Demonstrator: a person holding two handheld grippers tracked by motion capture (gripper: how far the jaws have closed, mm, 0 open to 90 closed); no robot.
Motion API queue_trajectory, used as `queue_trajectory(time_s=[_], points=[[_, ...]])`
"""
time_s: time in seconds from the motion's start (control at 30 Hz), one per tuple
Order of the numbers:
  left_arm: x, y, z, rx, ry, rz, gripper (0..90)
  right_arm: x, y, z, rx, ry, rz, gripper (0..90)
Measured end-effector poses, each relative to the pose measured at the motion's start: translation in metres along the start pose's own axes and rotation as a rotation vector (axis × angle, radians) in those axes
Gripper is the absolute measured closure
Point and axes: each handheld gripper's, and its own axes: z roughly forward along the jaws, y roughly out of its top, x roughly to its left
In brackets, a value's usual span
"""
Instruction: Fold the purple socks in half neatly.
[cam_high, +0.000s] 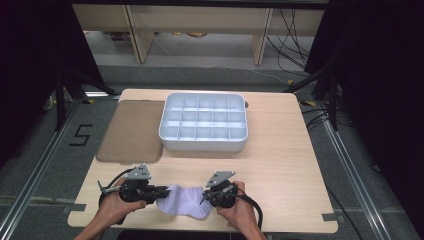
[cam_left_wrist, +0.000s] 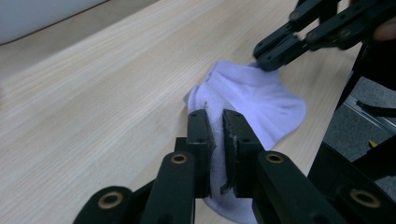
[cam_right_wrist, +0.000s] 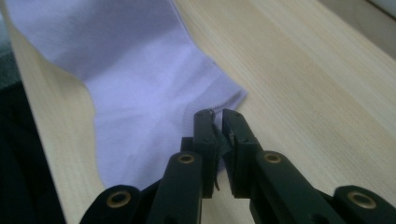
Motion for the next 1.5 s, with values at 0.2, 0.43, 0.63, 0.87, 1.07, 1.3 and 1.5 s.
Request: queue_trajectory(time_s=[0.2,0.43,0.63,0.87,1.07,1.3,1.5], points=[[-0.007,0.012,0.009,-0.004,-0.016,0.001,81.7,-0.006,-0.003,0.005,0.024,0.013,0.012,84.9],[-0.016,0.028,0.026,0.005,-0.047,0.023,81.7,-0.007,-0.004,0.005,0.028,0.021,0.034,84.9],[-0.02,0.03,0.041,0.033,-0.058,0.021,81.1,-0.007,-0.005,0.004,0.015,0.038,0.07,84.8],[-0.022,0.031,0.049,0.043,-0.067,0.021,81.1,-0.009,-0.005,0.004,0.012,0.024,0.051,84.8],[-0.021,0.028,0.06,0.063,-0.066,0.013,80.7,-0.011,-0.006,0.0,-0.012,0.05,0.066,84.0],[-0.02,0.026,0.067,0.065,-0.068,0.001,79.7,-0.011,-0.006,-0.014,-0.025,0.034,0.112,84.0],[-0.02,0.022,0.073,0.07,-0.084,-0.011,74.5,-0.014,-0.008,-0.015,-0.033,0.032,0.097,83.4]])
